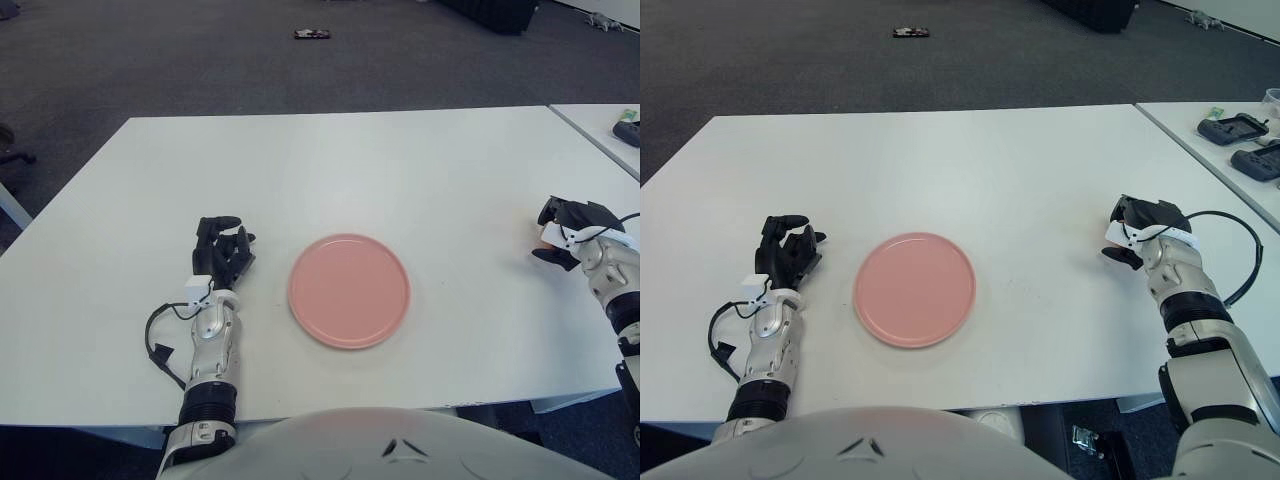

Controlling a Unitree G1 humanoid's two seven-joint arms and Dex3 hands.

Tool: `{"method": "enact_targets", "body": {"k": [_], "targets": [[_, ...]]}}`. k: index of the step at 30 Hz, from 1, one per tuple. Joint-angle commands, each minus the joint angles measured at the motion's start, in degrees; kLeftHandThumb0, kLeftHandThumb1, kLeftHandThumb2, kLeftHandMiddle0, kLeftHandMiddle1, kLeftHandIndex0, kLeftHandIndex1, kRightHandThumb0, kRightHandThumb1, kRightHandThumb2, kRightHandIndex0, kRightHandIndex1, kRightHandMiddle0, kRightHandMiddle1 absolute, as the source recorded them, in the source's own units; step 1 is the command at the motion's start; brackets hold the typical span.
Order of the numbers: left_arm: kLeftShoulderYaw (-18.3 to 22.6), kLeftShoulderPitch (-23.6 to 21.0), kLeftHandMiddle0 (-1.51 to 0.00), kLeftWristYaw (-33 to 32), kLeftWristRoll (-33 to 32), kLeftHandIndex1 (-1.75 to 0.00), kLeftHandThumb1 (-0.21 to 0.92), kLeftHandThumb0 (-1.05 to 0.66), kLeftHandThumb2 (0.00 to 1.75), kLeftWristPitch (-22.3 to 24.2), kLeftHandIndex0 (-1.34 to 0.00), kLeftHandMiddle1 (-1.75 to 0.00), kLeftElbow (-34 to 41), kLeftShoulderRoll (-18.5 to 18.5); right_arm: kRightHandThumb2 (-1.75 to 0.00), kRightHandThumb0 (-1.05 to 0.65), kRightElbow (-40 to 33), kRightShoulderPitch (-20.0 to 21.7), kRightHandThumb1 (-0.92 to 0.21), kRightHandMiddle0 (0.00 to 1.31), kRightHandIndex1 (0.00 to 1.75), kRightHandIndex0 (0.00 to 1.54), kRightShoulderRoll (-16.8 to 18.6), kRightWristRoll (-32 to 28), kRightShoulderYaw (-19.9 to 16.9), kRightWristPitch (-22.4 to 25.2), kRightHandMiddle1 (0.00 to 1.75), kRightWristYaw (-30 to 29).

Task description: Put the apple into the plate.

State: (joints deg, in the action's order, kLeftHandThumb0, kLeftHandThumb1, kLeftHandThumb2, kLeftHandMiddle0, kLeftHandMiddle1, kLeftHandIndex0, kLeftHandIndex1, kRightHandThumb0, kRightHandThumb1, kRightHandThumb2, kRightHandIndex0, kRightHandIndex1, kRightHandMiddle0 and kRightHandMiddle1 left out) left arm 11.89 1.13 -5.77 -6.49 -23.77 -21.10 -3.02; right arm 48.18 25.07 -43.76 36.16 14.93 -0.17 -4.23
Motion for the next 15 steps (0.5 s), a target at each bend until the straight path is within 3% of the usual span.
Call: {"method": "enact_targets", "body": {"k": [1,8,15], "targets": [[0.48,0.7,-0.48,0.26,-0.53,-1.75,0.76,-0.37,0.76,1.64,-0.29,-1.49,-1.87,0.3,-1.51,-0.01,-2.63,-0.87,-0.1,0.67,1.75,0.73,0.22,-0.43,-0.45,1.01,1.58,0.16],[0.28,0.45,-0.47,0.28,0.22,-1.75,0.76,-0.37,0.75,0.96,-0.29,-1.5,-2.77,0.89,-1.56,-0.01,-5.29,-2.29,-0.1,0.58,1.74,0.74,0.11,-0.64,-1.13,1.51,1.72,-1.24],[0.25,0.28,-0.45,-0.06,0.12,-1.75,0.77,-0.37,0.75,1.35,-0.28,-1.5,-2.8,0.86,-1.53,0.0,-6.67,-3.52,-0.12,0.54,1.7,0.76,0.03,-1.11,-2.47,0.41,1.74,-4.12]]}}
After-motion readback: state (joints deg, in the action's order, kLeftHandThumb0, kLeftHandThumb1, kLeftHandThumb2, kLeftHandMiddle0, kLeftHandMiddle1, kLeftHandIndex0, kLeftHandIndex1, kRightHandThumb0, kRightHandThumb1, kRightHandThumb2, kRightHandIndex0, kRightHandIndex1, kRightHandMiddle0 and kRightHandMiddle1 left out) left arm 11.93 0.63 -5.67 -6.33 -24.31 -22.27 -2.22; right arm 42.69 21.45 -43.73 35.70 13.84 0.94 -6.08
